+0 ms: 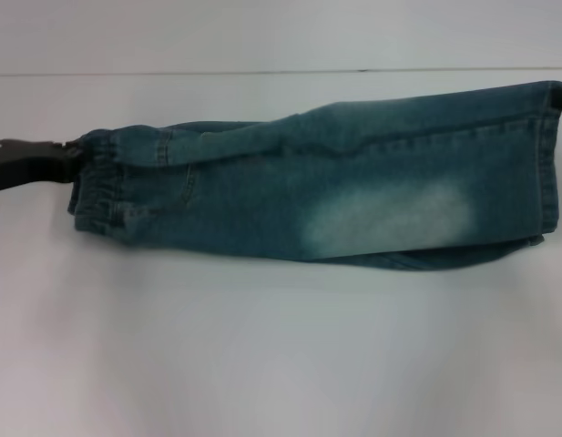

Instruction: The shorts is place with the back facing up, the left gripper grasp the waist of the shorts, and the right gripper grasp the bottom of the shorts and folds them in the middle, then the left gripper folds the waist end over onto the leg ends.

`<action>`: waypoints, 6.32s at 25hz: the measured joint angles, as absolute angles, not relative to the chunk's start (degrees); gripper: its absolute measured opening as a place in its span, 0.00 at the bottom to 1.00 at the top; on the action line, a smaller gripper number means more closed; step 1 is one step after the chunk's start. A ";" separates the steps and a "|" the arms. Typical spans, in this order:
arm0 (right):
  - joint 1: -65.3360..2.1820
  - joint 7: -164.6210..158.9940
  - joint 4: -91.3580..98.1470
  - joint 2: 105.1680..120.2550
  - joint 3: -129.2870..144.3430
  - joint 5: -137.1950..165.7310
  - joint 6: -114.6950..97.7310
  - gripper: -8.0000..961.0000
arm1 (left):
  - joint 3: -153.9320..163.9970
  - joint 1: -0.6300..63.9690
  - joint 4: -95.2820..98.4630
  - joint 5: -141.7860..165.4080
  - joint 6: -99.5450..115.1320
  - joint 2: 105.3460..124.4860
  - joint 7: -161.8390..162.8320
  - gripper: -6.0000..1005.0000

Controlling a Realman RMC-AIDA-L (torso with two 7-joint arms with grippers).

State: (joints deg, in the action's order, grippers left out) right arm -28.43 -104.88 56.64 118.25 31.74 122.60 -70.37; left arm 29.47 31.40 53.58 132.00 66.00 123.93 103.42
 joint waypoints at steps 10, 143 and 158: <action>-30.30 -102.19 49.53 118.74 33.96 122.61 -60.75 0.03 | 35.65 33.88 49.44 131.77 55.03 123.92 103.52 0.10; -34.94 -57.14 15.30 120.40 42.93 94.11 -61.13 0.34 | 51.25 39.62 69.12 139.64 73.35 121.63 110.91 0.08; -42.56 -45.27 3.09 121.00 42.51 87.80 -50.18 0.01 | 58.95 57.51 74.08 145.63 81.46 122.03 126.51 0.08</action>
State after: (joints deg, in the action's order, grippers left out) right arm -42.56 -45.27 3.09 121.00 42.51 87.80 -50.18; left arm 58.95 57.51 74.08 145.63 81.46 122.03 126.51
